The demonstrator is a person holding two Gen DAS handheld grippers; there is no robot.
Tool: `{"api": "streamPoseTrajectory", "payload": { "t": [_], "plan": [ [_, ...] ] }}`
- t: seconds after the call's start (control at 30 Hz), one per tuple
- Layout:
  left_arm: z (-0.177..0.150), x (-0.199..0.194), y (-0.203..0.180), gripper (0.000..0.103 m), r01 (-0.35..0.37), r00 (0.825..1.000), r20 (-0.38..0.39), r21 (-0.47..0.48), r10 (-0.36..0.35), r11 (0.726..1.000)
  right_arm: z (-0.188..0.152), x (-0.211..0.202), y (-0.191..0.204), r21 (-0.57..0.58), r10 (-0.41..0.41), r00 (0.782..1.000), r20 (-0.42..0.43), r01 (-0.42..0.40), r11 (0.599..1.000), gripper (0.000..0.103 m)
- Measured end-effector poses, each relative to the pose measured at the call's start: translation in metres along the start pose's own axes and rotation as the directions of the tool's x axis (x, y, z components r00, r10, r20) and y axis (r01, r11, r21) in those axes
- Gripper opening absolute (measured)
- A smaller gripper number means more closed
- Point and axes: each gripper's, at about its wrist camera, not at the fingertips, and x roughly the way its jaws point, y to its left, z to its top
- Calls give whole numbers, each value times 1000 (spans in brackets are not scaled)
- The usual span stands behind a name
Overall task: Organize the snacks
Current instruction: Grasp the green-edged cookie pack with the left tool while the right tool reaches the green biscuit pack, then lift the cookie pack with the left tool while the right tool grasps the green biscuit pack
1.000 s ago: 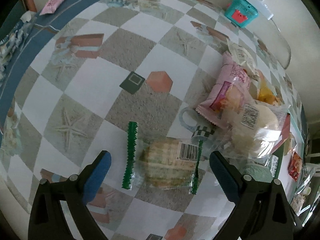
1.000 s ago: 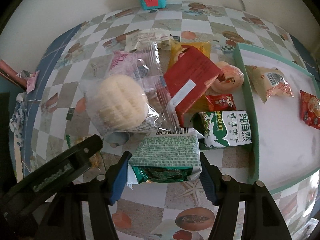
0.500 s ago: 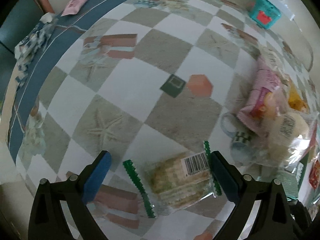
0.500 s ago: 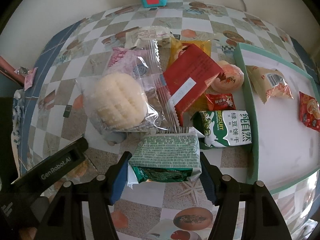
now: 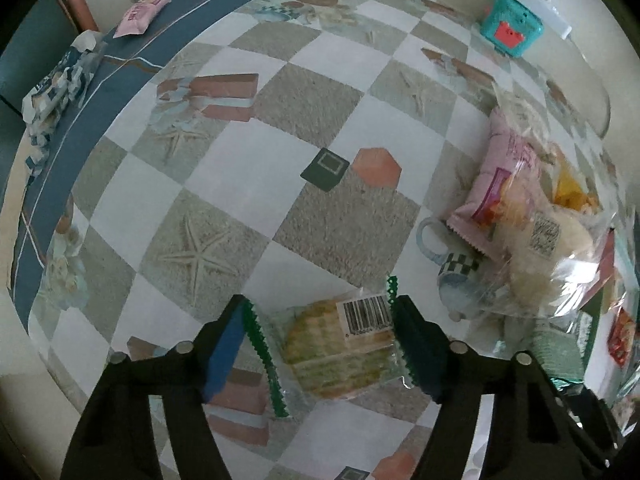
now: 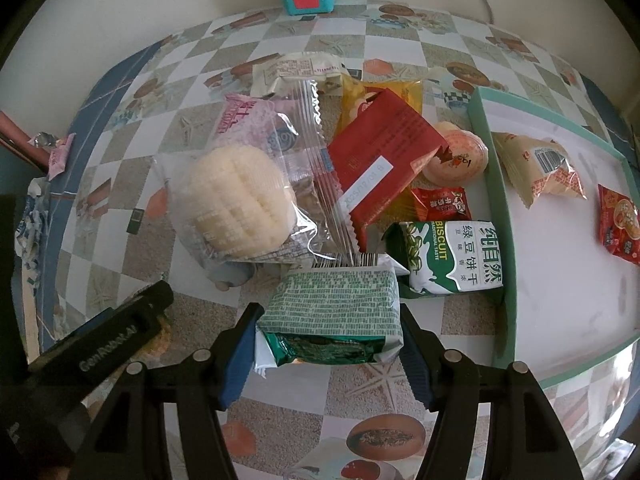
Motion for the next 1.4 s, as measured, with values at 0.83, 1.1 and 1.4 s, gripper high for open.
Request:
{"api": "streamPoseTrajectory", "payload": {
  "t": [0.83, 1.1, 1.4],
  "plan": [
    [-6, -13, 16, 77, -28, 999, 26, -40, 29, 999, -2, -13, 4, -17, 59, 998, 3, -59, 998, 55],
    [-10, -11, 5, 80, -57, 998, 29, 41, 56, 998, -4, -6, -6, 6, 72, 997, -33, -72, 997, 61],
    [-16, 4, -1, 81, -69, 997, -10, 73, 70, 995, -8, 20, -10, 18, 17, 995, -97, -15, 1000, 66]
  ]
}}
